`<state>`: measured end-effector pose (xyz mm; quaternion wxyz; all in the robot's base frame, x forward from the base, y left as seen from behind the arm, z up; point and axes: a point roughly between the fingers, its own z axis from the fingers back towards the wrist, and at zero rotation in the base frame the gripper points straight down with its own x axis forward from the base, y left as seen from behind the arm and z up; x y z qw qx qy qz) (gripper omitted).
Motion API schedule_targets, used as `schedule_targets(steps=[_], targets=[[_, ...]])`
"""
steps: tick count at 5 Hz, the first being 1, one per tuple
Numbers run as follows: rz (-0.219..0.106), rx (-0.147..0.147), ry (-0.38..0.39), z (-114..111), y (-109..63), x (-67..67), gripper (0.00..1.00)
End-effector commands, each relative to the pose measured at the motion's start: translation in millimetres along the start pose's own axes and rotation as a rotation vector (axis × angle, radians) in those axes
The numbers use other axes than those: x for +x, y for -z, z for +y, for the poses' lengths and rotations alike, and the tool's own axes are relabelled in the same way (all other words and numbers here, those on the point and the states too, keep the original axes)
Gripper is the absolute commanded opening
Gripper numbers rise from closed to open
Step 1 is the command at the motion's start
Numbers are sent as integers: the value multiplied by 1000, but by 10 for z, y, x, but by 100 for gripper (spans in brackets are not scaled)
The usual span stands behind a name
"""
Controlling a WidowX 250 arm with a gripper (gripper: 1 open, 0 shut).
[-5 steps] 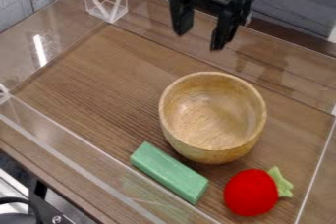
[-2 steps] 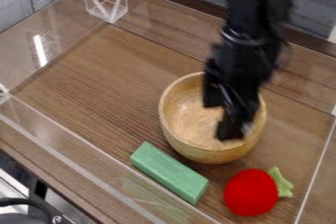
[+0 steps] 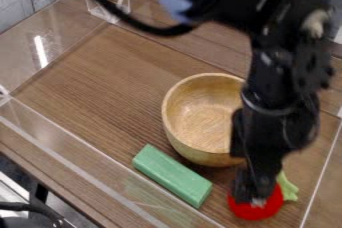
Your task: Move the red object to the left side of the table
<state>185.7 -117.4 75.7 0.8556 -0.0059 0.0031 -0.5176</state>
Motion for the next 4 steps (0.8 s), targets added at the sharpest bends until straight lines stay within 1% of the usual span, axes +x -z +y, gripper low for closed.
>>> schedule_targets(steps=[1,2,3,4], targets=[[-46,27,12,7,16,-66,100],[-63,32,-14,36,70,-159,100],[-81,32,4,9,305,-47,100],[-112,8,24,15,522,82,100]])
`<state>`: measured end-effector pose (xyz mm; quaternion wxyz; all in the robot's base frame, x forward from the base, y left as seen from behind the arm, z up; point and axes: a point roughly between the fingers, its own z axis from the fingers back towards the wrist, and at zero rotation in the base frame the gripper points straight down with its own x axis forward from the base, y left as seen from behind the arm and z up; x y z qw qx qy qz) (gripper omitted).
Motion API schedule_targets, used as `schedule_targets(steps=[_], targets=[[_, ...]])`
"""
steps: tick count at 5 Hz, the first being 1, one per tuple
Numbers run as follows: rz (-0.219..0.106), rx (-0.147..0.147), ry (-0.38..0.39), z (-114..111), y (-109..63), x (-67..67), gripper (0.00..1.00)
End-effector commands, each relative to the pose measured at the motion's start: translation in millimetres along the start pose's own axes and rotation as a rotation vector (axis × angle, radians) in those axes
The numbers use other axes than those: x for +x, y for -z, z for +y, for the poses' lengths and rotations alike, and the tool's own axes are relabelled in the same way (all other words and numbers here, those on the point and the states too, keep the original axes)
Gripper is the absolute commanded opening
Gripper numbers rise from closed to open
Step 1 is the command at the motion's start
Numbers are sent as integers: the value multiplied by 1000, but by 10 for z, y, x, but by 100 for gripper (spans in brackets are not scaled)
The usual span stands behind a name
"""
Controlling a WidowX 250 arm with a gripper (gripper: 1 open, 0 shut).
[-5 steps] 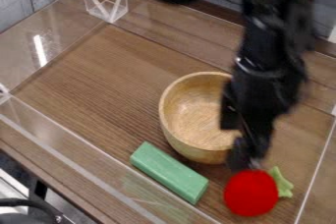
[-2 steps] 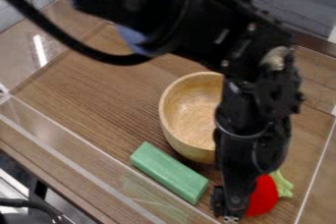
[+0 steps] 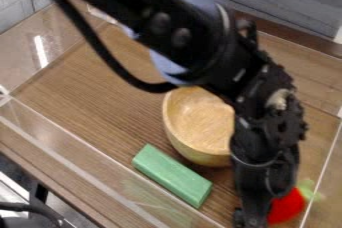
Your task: Move the red object to the left side of the table
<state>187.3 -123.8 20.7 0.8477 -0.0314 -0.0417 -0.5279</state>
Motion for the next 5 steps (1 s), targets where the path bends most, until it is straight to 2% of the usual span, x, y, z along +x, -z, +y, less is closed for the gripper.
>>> schedule_targets(steps=[1,3,4,5], targets=[[-22,-6,-28,71,-6,67,100],[-23,1,-108,221,-63,40,100],[-31,0,-139,300,-46,10,0],[-40,-5,-152,385,0,-21,0]])
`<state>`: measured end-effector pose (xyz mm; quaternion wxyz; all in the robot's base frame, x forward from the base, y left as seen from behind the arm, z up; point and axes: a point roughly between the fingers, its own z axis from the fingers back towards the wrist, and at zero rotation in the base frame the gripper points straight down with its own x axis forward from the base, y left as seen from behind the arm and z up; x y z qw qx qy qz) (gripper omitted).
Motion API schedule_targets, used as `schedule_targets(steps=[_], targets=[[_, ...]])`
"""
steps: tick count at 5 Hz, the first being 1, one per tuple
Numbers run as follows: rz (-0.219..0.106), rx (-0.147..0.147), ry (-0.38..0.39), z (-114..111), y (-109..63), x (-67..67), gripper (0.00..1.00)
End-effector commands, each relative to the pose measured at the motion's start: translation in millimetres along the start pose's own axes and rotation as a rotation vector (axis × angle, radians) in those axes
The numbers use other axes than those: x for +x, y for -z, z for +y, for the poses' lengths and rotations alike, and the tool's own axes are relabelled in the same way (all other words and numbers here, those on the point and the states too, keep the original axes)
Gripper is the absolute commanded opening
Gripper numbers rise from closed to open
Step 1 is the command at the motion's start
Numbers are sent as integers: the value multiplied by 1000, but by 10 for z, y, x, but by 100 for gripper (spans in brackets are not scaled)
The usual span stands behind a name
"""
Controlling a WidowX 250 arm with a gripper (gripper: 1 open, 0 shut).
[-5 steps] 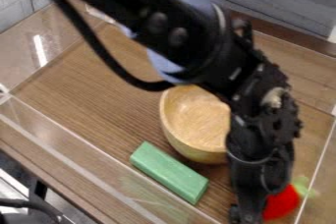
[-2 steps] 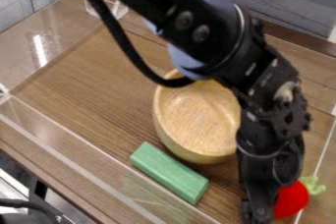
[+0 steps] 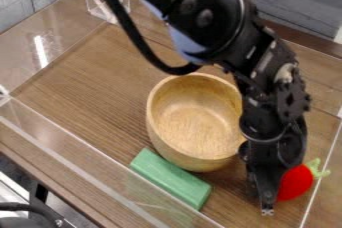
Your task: Move the red object to the left side of the table
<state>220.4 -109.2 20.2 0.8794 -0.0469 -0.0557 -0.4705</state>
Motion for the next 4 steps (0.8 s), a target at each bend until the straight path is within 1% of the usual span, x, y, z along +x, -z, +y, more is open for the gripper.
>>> schedule_targets(steps=[1,3,4], targets=[[-6,-14,-28,62,3,-45,0],[-11,-54,47,-264,-43,39,0],[-9,-73,79,-360,-45,64,100]])
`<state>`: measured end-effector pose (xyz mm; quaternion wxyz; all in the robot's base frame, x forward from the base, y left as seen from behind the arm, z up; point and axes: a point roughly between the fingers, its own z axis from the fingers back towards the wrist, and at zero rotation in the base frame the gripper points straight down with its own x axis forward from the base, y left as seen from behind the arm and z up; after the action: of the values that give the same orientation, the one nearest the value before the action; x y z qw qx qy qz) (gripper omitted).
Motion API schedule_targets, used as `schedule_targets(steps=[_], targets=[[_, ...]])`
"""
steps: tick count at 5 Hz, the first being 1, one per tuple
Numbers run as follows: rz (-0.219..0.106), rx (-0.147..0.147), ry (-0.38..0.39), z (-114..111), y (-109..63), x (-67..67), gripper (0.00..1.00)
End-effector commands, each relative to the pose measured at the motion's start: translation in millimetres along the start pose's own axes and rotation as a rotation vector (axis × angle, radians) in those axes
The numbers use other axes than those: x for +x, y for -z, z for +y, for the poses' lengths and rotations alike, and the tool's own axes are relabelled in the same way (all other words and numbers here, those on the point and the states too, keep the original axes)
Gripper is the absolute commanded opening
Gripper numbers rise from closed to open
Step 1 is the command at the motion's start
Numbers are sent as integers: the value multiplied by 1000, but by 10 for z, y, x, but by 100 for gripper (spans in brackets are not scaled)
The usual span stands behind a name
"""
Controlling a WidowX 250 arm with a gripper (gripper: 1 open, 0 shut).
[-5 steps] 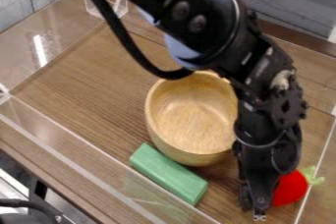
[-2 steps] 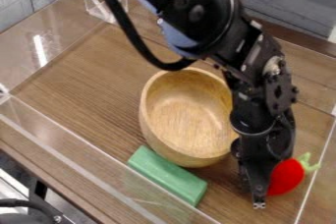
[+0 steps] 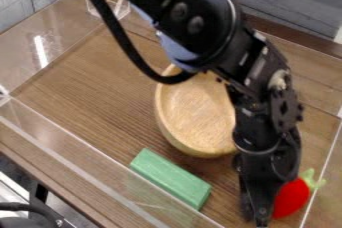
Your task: Move the red object to the left side of the table
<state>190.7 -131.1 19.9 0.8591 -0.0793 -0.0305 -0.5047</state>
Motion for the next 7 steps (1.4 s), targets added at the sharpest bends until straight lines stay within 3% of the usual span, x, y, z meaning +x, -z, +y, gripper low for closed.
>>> schedule_targets(steps=[1,3,4,6,7], targets=[[-36,18,-65,29,-104,25,0],[-16,47,-31,-29,-291,120,0],[-14,71,-36,-17,-381,53,0],[-26,136,-55,124,-681,-123,0],[-16,152,-106,313,-781,-389,0]])
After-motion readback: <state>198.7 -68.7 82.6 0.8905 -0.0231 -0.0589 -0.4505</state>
